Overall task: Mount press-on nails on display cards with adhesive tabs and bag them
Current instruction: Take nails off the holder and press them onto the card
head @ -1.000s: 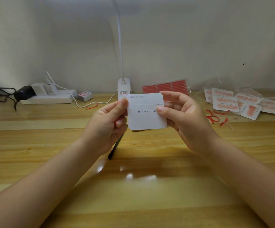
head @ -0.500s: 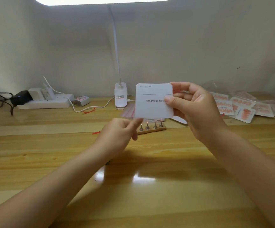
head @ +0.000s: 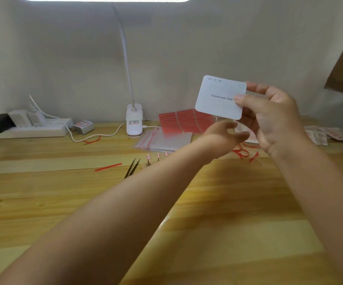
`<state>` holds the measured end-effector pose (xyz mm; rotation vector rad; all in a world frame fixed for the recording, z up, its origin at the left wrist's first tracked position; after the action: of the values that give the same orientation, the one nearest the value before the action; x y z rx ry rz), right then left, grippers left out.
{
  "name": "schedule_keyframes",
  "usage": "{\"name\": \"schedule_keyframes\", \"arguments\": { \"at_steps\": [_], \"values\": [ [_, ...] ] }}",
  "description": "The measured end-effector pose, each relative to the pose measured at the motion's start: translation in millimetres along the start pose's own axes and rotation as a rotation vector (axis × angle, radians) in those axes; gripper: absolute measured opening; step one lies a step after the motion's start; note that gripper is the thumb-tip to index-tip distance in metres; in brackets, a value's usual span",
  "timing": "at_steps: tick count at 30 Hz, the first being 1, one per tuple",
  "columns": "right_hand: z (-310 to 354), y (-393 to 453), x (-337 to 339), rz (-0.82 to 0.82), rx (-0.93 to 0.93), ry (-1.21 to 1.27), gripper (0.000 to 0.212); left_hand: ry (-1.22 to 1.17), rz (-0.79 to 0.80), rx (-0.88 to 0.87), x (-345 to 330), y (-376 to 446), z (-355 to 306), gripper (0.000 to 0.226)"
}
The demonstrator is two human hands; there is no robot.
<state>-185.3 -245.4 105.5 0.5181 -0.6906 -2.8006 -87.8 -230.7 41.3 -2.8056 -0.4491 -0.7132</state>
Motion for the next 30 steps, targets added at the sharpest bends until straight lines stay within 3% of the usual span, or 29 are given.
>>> {"name": "schedule_keyframes", "arguments": {
  "at_steps": [4, 11, 15, 20, 26, 30],
  "values": [
    [-7, -1, -1, 0.021, -0.013, -0.062, 0.025, 0.049, -0.024, -0.006, -3, 10, 2, 0.046],
    [-27, -13, -10, 0.085, -0.087, -0.099, 0.029, -0.117, -0.172, 0.01, 44, -24, 45, 0.04],
    [-37, -24, -21, 0.145, -0.099, -0.158, 0.027, 0.006, -0.364, -0.148, 97, -63, 59, 0.032],
    [-61, -51, -42, 0.253, -0.148, -0.163, 0.026, 0.28, -0.504, -0.094, 154, -79, 93, 0.024],
    [-90, -83, -58, 0.549, -0.233, -0.411, 0.035, 0.379, -0.468, -0.023, 155, -74, 128, 0.047],
    [-91, -86, -64, 0.706, -0.049, -0.743, 0.05, 0.584, -0.442, -0.104, 138, -68, 128, 0.062]
  ]
}}
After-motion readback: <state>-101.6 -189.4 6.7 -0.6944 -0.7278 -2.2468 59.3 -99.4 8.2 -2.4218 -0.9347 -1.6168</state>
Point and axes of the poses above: each hand's wrist, its own y-axis towards the middle knuckle, its own x-axis out of the back of the hand, z = x × y, the point moved 9 cm from there along y, towards the middle knuckle, and after that the axes turned 13 degrees about x, right-handed, at the moved point
